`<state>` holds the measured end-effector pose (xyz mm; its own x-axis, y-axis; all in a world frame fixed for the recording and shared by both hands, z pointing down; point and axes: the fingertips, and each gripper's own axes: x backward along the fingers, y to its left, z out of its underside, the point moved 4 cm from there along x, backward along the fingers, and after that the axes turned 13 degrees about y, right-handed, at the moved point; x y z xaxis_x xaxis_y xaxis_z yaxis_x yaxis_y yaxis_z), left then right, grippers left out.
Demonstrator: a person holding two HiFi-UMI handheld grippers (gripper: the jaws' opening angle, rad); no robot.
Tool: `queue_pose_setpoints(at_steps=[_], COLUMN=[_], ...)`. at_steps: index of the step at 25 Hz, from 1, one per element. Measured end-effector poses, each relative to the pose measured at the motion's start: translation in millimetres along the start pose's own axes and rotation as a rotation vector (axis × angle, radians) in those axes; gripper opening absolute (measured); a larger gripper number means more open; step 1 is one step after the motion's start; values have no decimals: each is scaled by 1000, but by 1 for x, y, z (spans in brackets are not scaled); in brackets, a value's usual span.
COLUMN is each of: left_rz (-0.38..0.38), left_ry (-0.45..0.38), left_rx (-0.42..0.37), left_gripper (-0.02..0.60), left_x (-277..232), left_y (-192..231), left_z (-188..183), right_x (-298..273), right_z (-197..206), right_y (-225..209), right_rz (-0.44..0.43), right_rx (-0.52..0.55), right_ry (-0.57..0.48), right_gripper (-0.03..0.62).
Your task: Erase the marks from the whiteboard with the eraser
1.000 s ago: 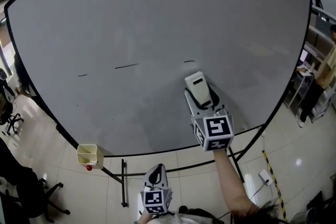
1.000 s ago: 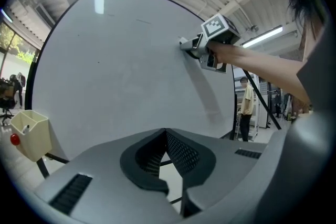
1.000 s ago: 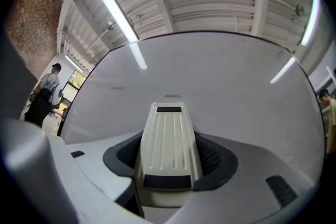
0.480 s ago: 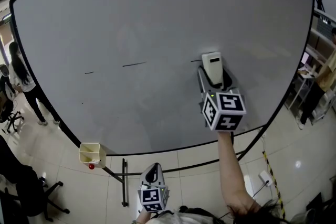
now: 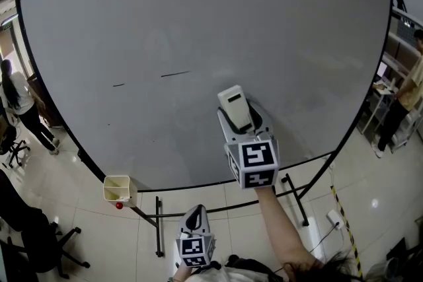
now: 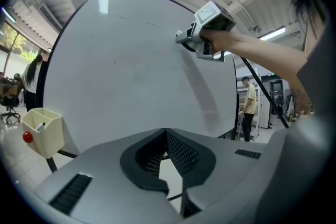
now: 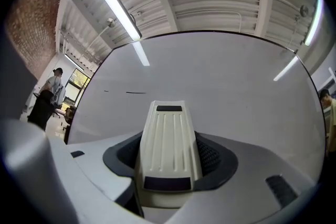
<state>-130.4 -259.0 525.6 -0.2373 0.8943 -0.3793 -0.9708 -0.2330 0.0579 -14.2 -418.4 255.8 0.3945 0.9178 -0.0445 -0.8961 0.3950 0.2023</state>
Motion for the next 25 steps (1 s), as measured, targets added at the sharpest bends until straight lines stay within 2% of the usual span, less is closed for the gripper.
queue_pose_setpoints(at_steps=[2,5,9,13,17,25], left_rz=[4,0,6,1,-3,-36], left_ry=[16,51,64,58,48,98], left_rx=[11,28,6,-3,11,38], left_gripper=[-21,-21,-21,-20,-21,-21], left_x=[7,16,37,61,93,166], left_y=[1,1,-10,-32,-67,-130], left_z=[11,32,45,56,71,123], right_x=[23,59,126,207,268,353], right_z=[36,122,226,297,322,330], right_y=[9,34,72,105,121,128], right_rz=[-26,-59,-104,-156,-211,-267], right_rx=[-43,-156,-328,-337,-299,-307], right_ry=[47,177,351,498,559,597], right_gripper=[278,280,281,281,278,275])
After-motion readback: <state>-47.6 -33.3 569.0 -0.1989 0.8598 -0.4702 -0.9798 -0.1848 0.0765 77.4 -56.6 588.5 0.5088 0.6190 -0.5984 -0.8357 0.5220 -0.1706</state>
